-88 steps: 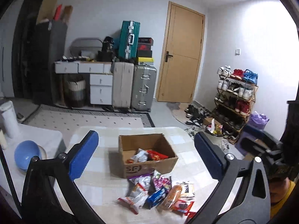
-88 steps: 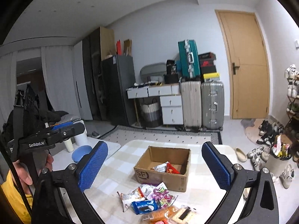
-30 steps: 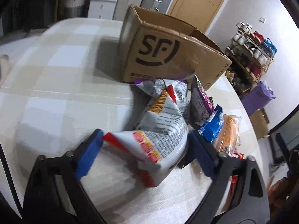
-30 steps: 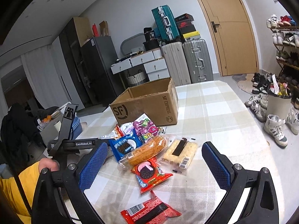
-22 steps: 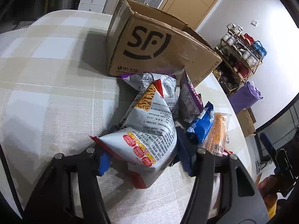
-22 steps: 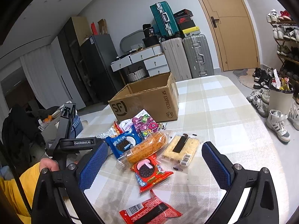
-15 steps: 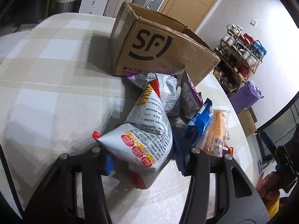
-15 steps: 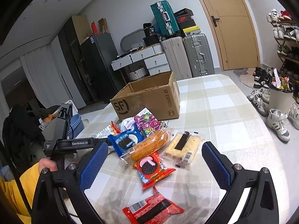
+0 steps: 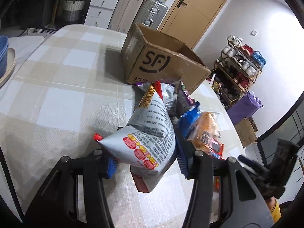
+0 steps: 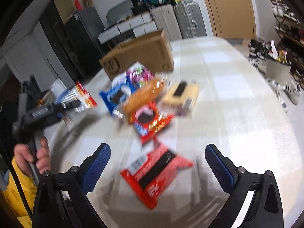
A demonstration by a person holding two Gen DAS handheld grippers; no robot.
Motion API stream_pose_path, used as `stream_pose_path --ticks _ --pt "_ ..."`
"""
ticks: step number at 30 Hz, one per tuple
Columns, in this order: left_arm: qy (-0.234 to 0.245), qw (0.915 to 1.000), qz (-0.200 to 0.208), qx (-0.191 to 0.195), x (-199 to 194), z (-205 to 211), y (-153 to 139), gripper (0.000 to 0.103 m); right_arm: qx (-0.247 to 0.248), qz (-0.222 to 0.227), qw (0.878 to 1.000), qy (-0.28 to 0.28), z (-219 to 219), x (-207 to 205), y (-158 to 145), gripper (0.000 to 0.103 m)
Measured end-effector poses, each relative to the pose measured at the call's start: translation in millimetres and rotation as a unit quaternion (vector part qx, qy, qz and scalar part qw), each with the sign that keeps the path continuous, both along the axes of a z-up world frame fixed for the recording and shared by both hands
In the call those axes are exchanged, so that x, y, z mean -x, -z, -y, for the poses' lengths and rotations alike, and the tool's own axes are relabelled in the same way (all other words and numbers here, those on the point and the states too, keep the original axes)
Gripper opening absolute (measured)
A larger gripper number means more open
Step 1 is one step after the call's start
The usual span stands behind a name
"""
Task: Organize snacks
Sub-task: 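Grasp a white chip bag with the left tool while the right tool grasps a red wafer pack, then lift and carry both snacks over the cardboard box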
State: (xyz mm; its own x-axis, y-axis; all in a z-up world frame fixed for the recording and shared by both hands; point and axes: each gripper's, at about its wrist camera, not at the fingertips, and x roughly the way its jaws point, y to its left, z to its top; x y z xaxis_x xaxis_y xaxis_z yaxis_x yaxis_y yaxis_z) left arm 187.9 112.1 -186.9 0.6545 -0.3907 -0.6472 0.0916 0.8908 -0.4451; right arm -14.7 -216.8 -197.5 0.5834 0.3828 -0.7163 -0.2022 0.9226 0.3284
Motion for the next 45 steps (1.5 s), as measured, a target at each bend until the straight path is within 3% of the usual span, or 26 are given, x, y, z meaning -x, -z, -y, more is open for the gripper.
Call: stream_pose_path --ticks 3,7,8,10,15,21,33,45 --pt "0.002 0.9999 0.01 0.002 19 -3 -9 0.048 0.009 -0.034 0.999 0.007 -7 2 16 0.083" --pt "0.005 0.9998 0.019 0.005 42 -5 -16 0.048 0.032 -0.029 0.999 0.017 -14 4 17 0.07" --pt "0.005 0.9998 0.02 0.006 47 -6 -18 0.048 0.046 -0.029 0.998 0.019 -17 4 18 0.06" --pt "0.003 0.9997 0.023 0.009 55 -7 -20 0.048 0.052 -0.026 0.998 0.01 -22 4 17 0.05" --pt "0.005 0.9994 0.03 0.015 68 -10 -25 0.048 0.077 -0.017 0.997 0.006 -25 5 16 0.043" --pt "0.011 0.9989 0.045 0.012 80 -9 -39 0.048 0.049 -0.004 0.999 0.01 -17 12 7 0.042" --pt "0.018 0.9984 0.054 0.007 88 -3 -56 0.048 -0.001 0.057 0.998 0.001 -13 15 -41 0.042" --pt "0.019 0.997 0.074 -0.012 87 7 -90 0.048 -0.061 0.123 0.99 -0.043 -22 -24 -106 0.042"
